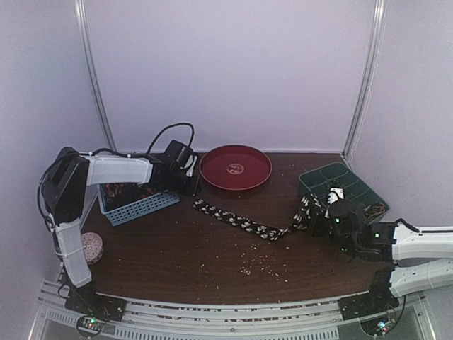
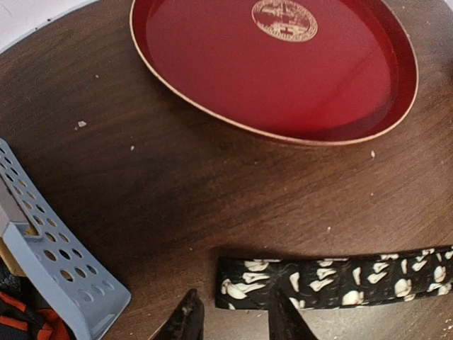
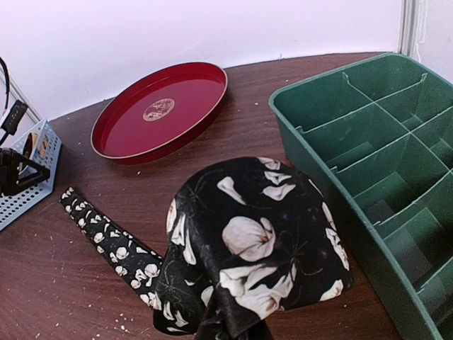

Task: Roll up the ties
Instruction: Pick up the tie from the center of the board.

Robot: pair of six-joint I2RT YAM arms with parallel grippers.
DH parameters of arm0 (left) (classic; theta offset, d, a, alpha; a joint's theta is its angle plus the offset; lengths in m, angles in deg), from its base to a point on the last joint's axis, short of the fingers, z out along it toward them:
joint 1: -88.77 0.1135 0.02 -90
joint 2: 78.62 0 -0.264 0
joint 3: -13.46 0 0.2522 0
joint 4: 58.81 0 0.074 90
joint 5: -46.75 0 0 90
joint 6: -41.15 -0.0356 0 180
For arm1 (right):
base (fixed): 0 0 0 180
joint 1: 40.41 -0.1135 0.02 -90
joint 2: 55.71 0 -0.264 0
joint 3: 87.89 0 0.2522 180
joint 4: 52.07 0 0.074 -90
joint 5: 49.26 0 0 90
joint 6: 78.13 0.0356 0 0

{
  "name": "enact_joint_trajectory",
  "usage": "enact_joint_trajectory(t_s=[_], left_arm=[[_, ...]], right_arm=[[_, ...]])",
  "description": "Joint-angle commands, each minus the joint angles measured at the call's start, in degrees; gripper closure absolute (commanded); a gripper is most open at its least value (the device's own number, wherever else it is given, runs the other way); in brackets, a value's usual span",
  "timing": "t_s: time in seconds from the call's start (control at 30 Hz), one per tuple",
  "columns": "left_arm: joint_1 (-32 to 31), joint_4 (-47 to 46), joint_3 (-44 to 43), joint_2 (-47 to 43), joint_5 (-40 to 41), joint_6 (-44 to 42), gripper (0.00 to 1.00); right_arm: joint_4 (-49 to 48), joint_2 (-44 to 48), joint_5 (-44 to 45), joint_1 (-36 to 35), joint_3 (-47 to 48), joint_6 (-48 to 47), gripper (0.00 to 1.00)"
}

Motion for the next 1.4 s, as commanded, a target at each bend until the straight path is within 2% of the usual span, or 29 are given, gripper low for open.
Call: enact_joint_trajectory(t_s=[0.0,0.2,0.3,0.67,0.73,0.8,0.83,1.03,1.17,1.27,1.37], left_arm=[[0.2,1.9,-2.8,2.4,-0.5,-1.5,0.69],[0.2,2.0,-2.4,3.7,-2.2,-2.0,0.68],[0.2,1.4,-2.7,5.0,-5.8,-3.5,0.68],[0.2,-0.3,-2.4,8.7,-3.6,-3.3,0.65],[0.2,-0.8,-2.1,8.7,-4.9,-3.1,0.72],[0.2,-0.7,-1.1,7.5,-6.0,-2.5,0.92],[0.2,-0.5,0.1,6.2,-6.0,-1.9,1.0],[0.2,2.5,13.2,-9.4,-0.2,4.8,1.0],[0.3,8.7,21.0,-22.0,6.3,10.3,1.0],[0.3,12.8,25.8,-30.3,8.8,14.2,1.0],[0.3,16.6,29.0,-35.8,10.7,17.2,1.0]], right_arm=[[3.6,2.0,5.8,0.9,0.0,1.9,1.0],[3.0,3.1,5.8,1.4,-0.3,1.9,1.0],[1.9,3.2,4.9,1.4,-0.7,1.9,1.0],[1.2,3.9,3.0,1.4,-1.2,1.9,1.0],[0.8,4.0,2.5,1.4,-1.2,1.7,1.0],[-0.1,4.2,1.6,1.4,-1.4,0.8,1.0],[-0.3,4.2,1.2,1.4,-1.4,0.5,1.0],[-1.4,4.0,-3.1,1.3,-2.7,0.4,0.99],[-3.7,3.5,-5.6,1.4,-4.2,0.7,0.96],[-3.8,1.6,-5.8,1.4,-4.2,2.0,0.81],[2.2,-1.0,-5.2,1.5,-1.4,6.2,0.64]])
